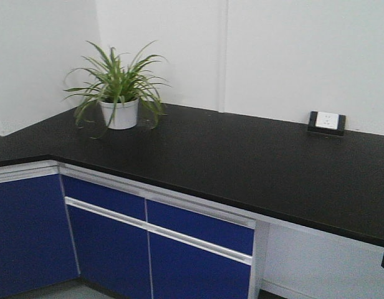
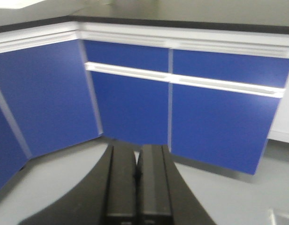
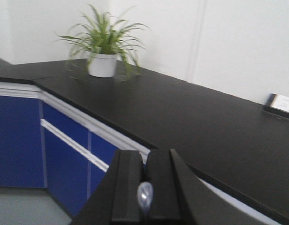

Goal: Grab transparent chemical and place on left bench
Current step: 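Drive the base to the bench with white bins, carrying the beaker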

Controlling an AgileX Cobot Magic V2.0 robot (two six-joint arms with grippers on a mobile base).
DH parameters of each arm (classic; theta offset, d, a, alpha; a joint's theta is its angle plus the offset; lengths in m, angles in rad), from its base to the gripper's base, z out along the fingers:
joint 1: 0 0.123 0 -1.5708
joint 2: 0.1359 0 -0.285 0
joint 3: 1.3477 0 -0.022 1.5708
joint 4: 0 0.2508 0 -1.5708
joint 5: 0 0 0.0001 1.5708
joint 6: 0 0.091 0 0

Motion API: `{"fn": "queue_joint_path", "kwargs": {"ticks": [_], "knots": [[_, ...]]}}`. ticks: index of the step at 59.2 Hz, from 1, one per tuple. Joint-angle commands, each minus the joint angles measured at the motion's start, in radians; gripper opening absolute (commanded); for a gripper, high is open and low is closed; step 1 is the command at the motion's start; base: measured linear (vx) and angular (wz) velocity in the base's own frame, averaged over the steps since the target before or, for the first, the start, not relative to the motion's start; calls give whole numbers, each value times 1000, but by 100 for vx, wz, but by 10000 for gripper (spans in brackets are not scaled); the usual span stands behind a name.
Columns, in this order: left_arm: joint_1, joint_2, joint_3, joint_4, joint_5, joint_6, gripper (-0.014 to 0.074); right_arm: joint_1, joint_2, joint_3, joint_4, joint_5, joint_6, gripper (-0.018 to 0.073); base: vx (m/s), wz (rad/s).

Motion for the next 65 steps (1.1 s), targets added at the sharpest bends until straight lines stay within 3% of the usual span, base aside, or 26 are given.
{"fn": "queue_joint_path", "kwargs": {"ticks": [1, 65], "knots": [[-2, -19, 16, -1, -78, -8, -3, -3, 0, -28, 15, -20, 3, -3, -30, 50], [-2, -19, 16, -1, -78, -8, -3, -3, 0, -28, 15, -19, 3, -3, -18, 55]]}}
